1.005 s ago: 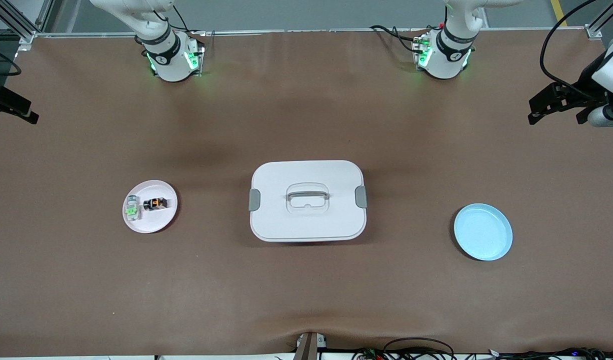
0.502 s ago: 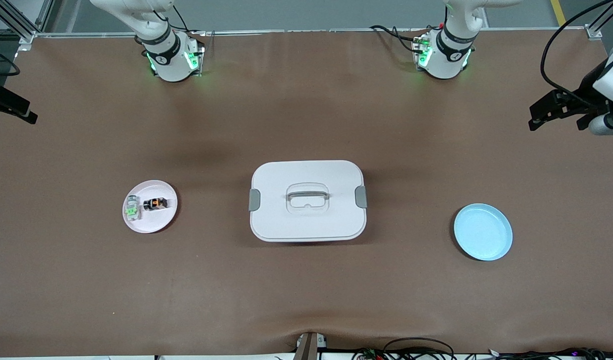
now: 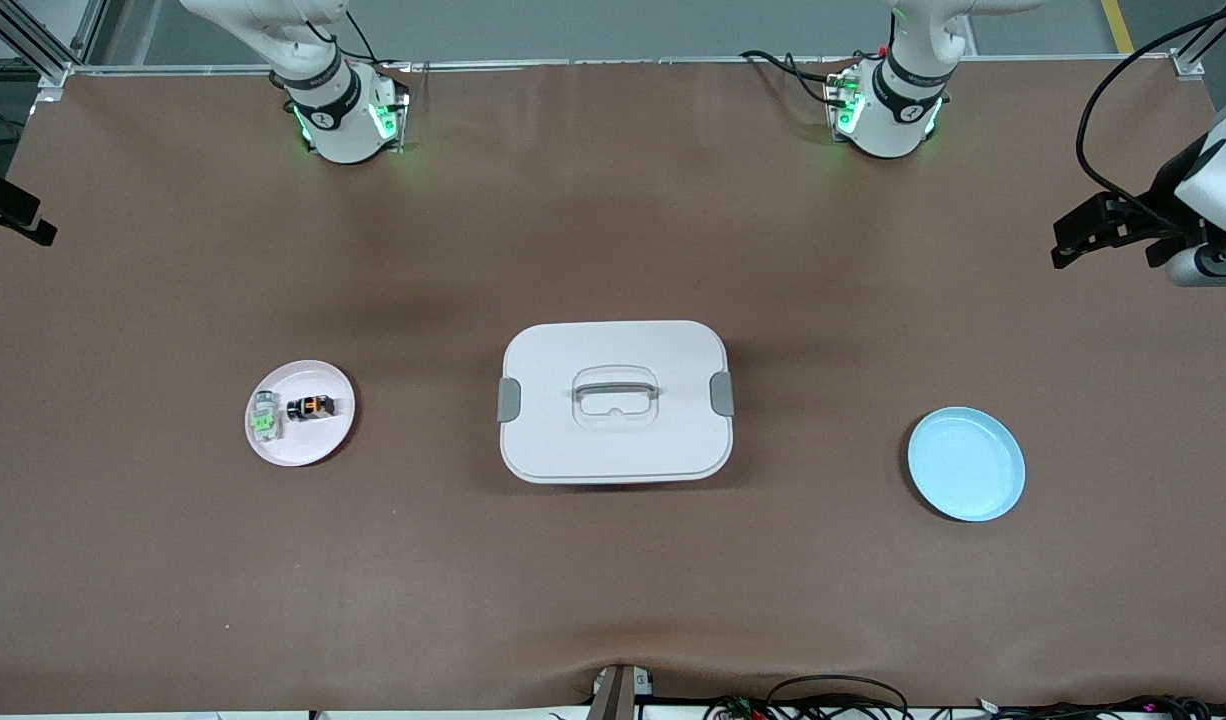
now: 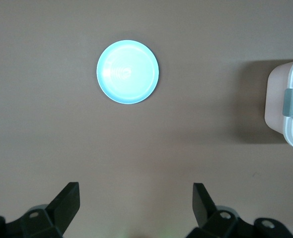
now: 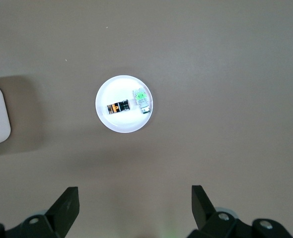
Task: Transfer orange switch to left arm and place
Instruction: 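Move both grippers out from rest toward the two plates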
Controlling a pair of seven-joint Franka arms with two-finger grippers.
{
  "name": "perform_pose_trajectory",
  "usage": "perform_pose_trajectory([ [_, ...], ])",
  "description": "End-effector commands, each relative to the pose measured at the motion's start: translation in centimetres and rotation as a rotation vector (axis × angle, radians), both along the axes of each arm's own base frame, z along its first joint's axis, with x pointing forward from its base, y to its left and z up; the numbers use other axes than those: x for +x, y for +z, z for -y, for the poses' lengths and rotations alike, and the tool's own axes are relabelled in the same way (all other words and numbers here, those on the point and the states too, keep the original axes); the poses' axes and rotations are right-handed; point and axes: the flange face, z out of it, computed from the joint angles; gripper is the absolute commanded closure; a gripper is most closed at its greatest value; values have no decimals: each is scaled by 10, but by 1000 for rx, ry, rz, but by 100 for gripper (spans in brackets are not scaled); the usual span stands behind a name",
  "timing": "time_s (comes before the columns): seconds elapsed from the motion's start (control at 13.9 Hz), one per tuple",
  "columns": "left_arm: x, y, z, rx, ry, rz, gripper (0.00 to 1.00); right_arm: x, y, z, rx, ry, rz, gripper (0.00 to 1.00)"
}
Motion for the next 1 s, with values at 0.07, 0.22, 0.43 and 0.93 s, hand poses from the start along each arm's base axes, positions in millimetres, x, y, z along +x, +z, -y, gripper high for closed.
perform_pose_trajectory([
  [0.07, -6, 2, -1, 11, -5, -9, 0, 4, 2, 0, -2, -14, 4, 0],
  [0.22, -8, 4, 3, 12, -8, -4, 0, 7, -3, 0, 2, -10, -4, 0],
  [0.43, -12, 6, 8, 12, -14, 2, 0, 13, -11, -3, 4, -1, -16, 0],
  [0.93, -2, -5, 47, -12, 20, 18, 0, 19, -49, -3, 8, 1, -41, 0],
])
